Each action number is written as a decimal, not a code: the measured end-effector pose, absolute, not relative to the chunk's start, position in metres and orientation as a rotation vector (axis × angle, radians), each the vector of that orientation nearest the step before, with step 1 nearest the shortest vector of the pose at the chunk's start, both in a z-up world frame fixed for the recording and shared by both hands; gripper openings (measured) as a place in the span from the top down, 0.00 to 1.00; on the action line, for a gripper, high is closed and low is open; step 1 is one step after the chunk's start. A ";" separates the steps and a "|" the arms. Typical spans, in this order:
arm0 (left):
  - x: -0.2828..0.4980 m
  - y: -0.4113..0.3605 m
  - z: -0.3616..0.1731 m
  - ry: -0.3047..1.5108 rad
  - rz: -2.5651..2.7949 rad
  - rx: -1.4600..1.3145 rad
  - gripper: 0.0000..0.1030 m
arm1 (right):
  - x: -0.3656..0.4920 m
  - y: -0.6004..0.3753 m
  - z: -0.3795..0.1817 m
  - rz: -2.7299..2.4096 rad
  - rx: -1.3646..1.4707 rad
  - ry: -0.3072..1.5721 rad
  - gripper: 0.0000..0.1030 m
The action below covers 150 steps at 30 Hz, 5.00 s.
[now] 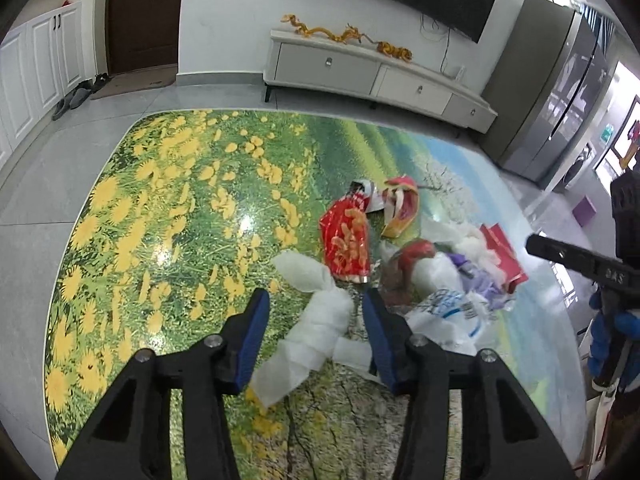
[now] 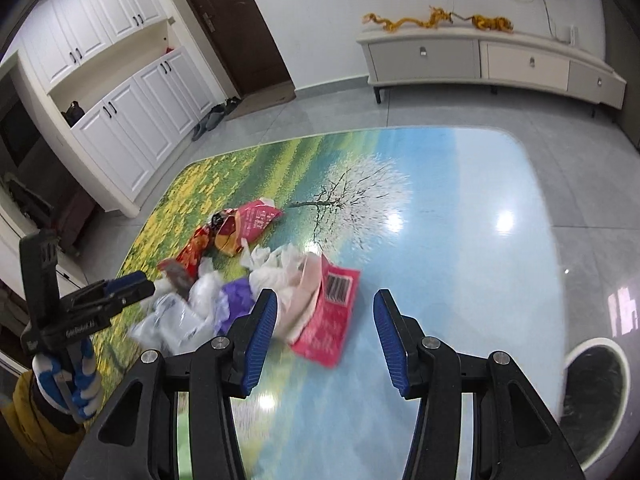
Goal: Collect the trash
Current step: 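Return to table and grasp white plastic bag with left tool, then grasp pink wrapper with right tool while left tool holds white bag, then carry white bag and pink wrapper to the bin and release both, then return to table and grasp clear plastic wrapper with left tool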
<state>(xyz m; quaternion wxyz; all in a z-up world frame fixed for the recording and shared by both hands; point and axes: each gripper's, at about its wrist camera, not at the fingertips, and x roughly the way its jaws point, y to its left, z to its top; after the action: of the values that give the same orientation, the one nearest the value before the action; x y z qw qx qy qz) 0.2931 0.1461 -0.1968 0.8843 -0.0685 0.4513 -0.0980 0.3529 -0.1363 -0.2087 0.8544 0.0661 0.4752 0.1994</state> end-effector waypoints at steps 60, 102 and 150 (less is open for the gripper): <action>0.120 0.079 -0.068 0.747 -0.511 -0.154 0.80 | 0.142 -0.274 -0.146 0.385 0.203 0.774 0.79; 0.227 -0.285 -0.141 0.962 -0.772 0.015 0.49 | 0.210 -0.495 -0.252 -0.096 0.403 0.892 0.65; 0.180 0.134 -0.197 0.992 -0.362 -0.129 0.58 | 0.195 -0.042 -0.194 0.752 -0.296 1.043 0.51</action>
<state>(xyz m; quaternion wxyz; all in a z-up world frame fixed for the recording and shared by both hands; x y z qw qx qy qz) 0.1799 0.1342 -0.1974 0.8619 -0.0613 0.4729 -0.1725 0.1954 -0.0422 -0.1936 0.7902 -0.1376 0.4843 0.3493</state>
